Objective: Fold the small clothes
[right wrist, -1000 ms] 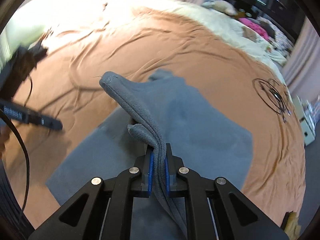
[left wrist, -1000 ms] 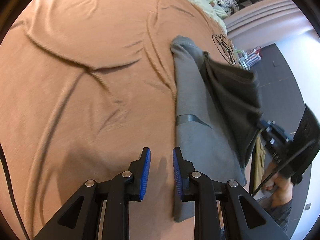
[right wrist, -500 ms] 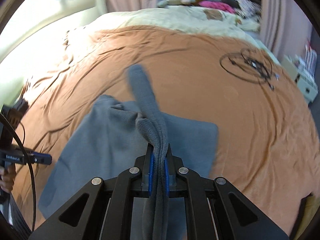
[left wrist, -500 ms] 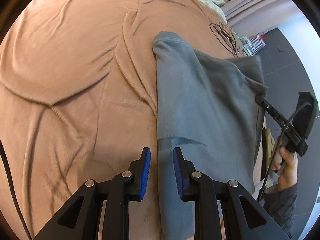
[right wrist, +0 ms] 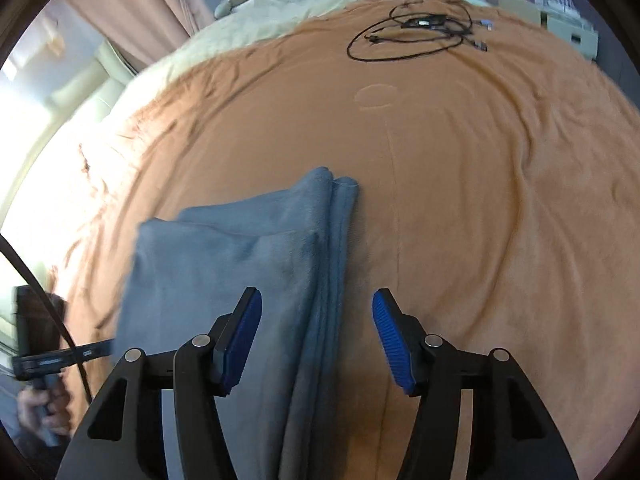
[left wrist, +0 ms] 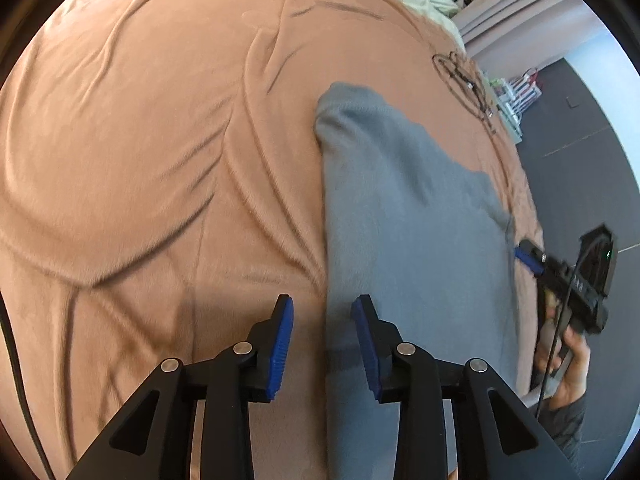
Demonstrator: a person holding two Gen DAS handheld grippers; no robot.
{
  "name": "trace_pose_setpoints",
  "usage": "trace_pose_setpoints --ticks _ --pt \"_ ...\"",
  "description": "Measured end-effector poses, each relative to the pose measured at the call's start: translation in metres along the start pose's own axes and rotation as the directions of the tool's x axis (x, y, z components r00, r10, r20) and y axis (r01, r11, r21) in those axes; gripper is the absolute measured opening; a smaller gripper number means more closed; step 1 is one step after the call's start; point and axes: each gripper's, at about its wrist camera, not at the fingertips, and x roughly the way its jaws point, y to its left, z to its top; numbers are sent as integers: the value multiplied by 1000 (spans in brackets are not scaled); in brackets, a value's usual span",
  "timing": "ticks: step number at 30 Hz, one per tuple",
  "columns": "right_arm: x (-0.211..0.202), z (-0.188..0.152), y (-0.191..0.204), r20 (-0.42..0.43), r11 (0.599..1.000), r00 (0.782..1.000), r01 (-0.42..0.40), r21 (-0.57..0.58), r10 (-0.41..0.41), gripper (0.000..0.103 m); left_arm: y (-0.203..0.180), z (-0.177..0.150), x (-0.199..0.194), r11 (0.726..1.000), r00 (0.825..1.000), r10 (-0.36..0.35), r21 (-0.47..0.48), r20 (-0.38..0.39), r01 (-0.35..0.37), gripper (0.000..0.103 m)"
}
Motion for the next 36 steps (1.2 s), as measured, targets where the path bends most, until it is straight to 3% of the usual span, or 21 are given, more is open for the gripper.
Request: trace_pose_setpoints --ticks 3,8,15,20,22,26,29,31,36 --pt "0 -3 -9 -39 996 996 -84 31 86 56 -2 12 8 1000 1000 -22 -8 3 22 35" --pt "14 -2 -37 -114 986 982 -143 89 153 56 -1 28 26 999 999 -43 -28 -14 42 35" --pt "41 20 -73 -134 923 926 -322 211 354 56 3 59 45 993 995 -99 -57 8 99 35" --pt "60 37 -82 -131 920 922 -334 204 363 55 5 83 56 986 989 -145 -76 29 147 34" --pt "67 46 -85 -131 924 926 -324 203 353 49 4 93 62 985 988 -151 -77 32 153 34" --pt "73 50 -87 -125 931 938 -293 219 325 26 9 105 70 978 982 -182 -98 50 186 34" --pt "74 51 -92 -119 933 944 -276 232 309 18 7 111 72 980 984 -169 -100 53 174 25" --pt "66 49 -89 -112 948 955 -248 200 274 15 2 111 69 980 983 -173 -85 59 177 12" --pt "41 47 -72 -76 965 970 -216 149 229 13 -14 108 42 978 974 -201 -29 105 205 9"
